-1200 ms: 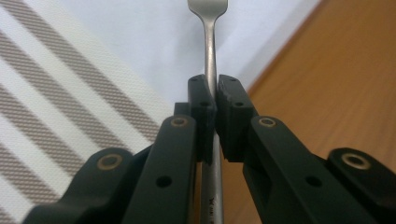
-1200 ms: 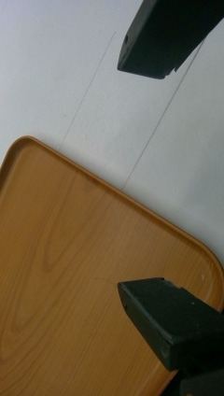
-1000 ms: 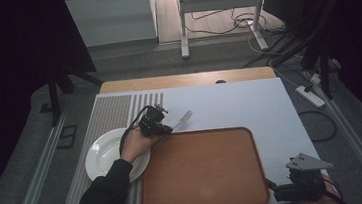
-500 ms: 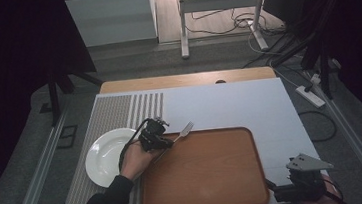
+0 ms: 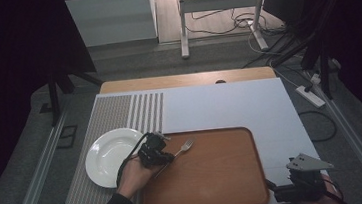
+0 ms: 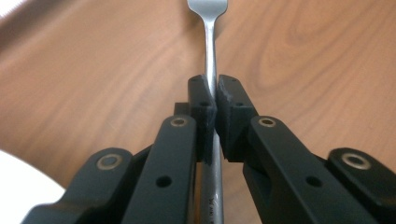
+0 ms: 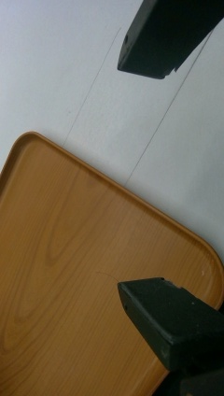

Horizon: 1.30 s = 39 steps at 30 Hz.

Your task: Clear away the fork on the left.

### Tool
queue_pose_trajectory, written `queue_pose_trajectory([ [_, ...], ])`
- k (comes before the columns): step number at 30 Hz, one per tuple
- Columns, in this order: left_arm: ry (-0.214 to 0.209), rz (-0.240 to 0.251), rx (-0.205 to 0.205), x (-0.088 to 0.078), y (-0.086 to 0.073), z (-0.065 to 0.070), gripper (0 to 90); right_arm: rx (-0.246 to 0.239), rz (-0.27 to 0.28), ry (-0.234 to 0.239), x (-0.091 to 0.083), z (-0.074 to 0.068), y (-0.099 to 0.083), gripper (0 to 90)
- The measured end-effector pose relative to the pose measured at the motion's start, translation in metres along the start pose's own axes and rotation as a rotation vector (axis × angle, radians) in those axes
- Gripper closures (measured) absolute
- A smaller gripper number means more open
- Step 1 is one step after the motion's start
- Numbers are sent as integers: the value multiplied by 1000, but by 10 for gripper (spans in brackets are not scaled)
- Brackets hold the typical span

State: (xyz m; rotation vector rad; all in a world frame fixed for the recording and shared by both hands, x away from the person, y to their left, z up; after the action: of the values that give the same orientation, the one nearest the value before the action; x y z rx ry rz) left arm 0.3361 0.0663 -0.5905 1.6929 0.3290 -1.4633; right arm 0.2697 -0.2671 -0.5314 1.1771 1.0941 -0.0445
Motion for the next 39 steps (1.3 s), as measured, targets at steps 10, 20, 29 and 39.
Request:
queue_pose_trajectory([
  [10,9,-13,-16,-5,-21,15,847,-1,0,2,0,0,0,0],
  [20,22,-6,-22,-5,-30,15,798,-1,-1,3,0,0,0,0],
  [29,-9,35,46,-6,-5,27,894,-11,-13,6,1,-1,0,0],
  [39,43,-17,62,9,-8,19,893,-1,-7,-1,1,0,0,0],
])
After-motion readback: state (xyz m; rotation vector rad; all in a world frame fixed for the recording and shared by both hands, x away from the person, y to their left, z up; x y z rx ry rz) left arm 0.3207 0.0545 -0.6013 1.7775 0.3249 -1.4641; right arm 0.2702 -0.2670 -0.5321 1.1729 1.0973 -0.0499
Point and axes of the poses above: each handheld gripper's, and its own axes: x roughly forward along the jaws, y roughly out of its top, z roughly to its right, the point moved 10 cm from there along x, roughly forward along the jaws, and after that the axes turned 11 degrees about y, right-handed, at the moved point
